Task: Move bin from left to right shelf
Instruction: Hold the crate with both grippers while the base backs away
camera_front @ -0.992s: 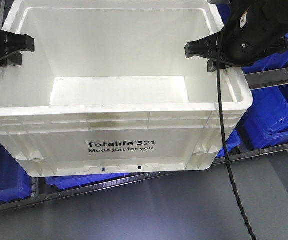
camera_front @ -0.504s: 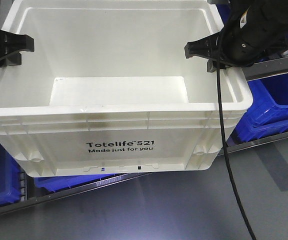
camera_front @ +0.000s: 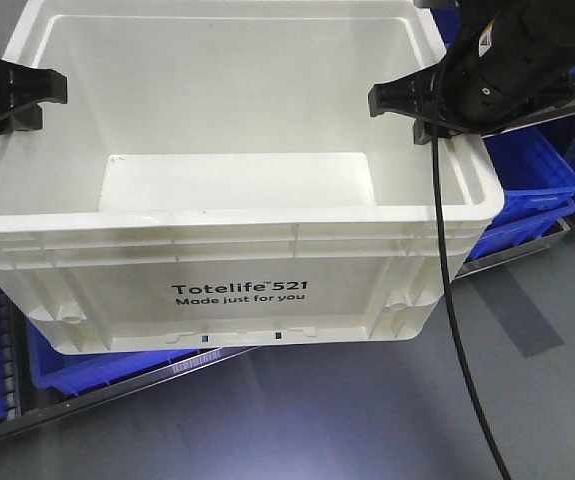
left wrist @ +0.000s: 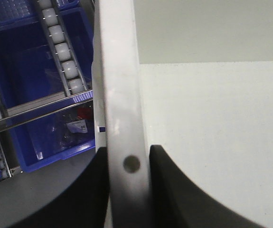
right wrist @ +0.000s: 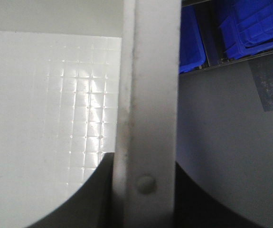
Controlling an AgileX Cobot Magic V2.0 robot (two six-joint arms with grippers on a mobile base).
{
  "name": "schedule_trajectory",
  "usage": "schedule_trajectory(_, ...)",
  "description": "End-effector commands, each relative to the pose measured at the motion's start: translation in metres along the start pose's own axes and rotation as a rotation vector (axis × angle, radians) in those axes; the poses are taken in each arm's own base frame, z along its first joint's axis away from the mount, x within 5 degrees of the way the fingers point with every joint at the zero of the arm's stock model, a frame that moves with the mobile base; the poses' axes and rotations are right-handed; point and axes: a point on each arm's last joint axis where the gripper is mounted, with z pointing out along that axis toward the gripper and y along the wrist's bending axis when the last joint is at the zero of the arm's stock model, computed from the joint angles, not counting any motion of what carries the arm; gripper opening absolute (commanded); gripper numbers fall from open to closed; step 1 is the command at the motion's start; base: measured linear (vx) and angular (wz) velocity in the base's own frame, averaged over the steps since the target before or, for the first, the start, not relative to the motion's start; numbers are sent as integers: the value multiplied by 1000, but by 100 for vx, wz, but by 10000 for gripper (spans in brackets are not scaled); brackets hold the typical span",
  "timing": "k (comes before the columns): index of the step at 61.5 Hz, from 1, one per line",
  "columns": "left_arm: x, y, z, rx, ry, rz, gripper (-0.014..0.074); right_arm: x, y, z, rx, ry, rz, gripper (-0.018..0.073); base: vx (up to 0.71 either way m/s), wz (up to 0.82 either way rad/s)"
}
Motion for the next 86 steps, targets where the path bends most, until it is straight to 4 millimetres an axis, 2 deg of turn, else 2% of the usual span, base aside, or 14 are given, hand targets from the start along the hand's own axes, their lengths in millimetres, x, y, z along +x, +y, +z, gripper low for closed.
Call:
schedule_trajectory(1, -16, -3, -28, 30, -188, 24, 148, -15, -7, -32, 14, -184, -29, 83, -3, -28)
schedule_trajectory(86, -16, -3, -28, 30, -188, 24, 148, -15, -7, -32, 14, -184, -29, 83, 0, -40)
